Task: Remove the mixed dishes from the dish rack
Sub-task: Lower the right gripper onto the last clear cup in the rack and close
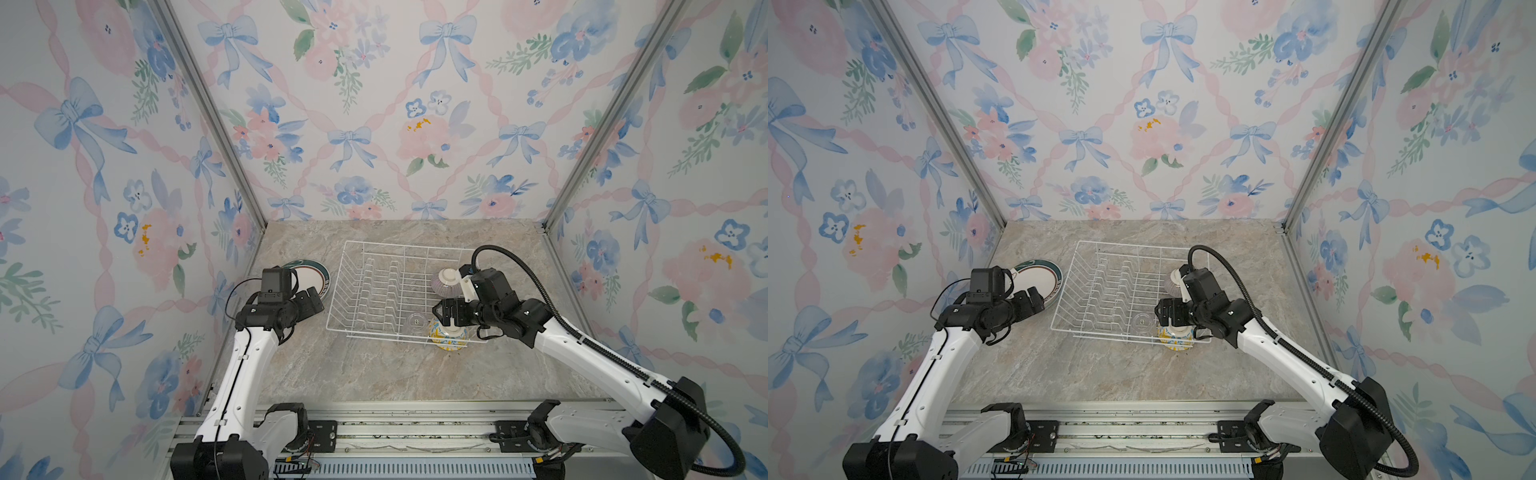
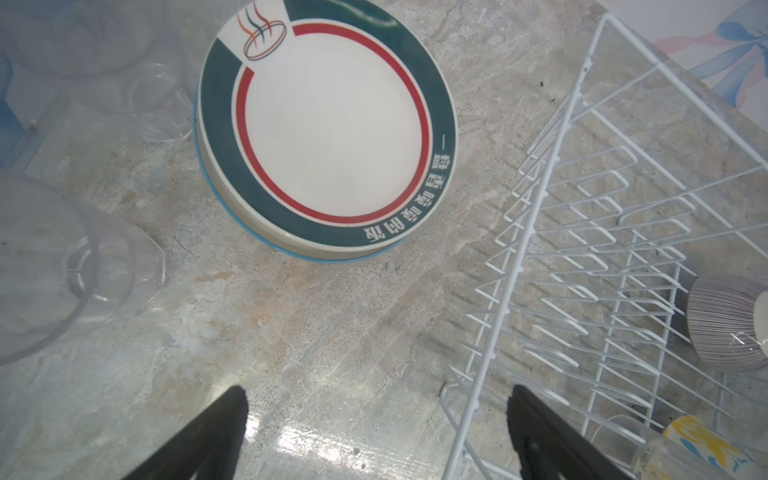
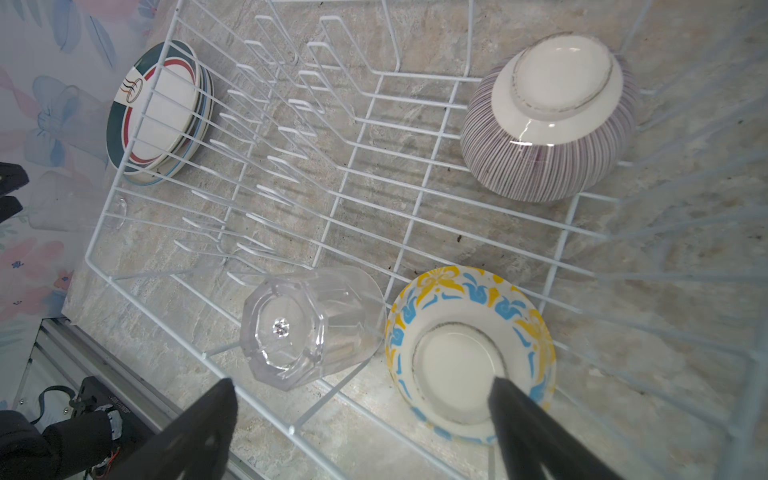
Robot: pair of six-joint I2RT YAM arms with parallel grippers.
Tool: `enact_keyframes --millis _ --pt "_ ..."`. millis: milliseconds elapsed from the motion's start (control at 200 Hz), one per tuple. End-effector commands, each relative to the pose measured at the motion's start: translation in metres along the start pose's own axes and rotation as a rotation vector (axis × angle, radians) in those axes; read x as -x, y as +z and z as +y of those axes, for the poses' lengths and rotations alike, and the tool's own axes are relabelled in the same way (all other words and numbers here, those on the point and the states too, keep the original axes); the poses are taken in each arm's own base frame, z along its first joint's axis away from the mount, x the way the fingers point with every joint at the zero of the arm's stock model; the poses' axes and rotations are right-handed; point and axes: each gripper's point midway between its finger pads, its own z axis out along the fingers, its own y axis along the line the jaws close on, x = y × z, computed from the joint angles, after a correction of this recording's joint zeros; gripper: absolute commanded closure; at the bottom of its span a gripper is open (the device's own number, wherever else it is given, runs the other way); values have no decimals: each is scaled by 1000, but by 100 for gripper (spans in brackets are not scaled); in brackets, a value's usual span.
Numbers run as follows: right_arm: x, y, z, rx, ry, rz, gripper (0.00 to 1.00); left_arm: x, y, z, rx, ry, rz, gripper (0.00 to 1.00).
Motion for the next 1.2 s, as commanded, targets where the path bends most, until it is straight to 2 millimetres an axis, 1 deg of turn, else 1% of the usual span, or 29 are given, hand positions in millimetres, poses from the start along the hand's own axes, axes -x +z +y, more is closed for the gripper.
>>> enact_keyframes --millis 0,135,280,325,410,480,590,810,905,995,1060,1070,1085,1195 --pt "-1 -2 10 -6 29 11 3 4 -6 -12 -30 3 -57 2" --pt "-3 8 19 -12 54 5 3 2 -15 -32 -110 41 -73 2" --pt "-9 22 31 -39 20 45 3 -8 -20 -51 -187 58 -97 2" --pt "-10 26 35 -48 8 61 3 -12 -20 -56 -211 60 -101 2" --pt "-14 32 37 -89 -22 82 3 -22 -15 -68 -244 76 -90 2" --pt "-17 37 35 -125 -39 104 3 -32 -9 -73 -239 99 -63 2" --pt "-17 43 36 -165 -67 130 2 -41 -4 -81 -222 141 -49 2" --pt "-15 49 41 -234 -145 174 0 -41 -6 -94 -224 179 -71 2" --pt "-20 55 44 -239 -157 205 0 -40 -6 -97 -241 175 -81 2" --pt "-22 60 46 -243 -160 222 2 -40 -7 -100 -258 173 -84 2" --pt "-21 59 47 -240 -158 223 3 -38 -9 -102 -269 173 -89 2" --pt "-25 64 45 -253 -161 239 4 -38 -9 -103 -271 174 -90 2" --pt "-26 67 44 -257 -162 244 4 -38 -10 -104 -275 175 -91 2" --pt "-29 72 43 -266 -167 264 9 -33 -13 -106 -283 176 -108 2"
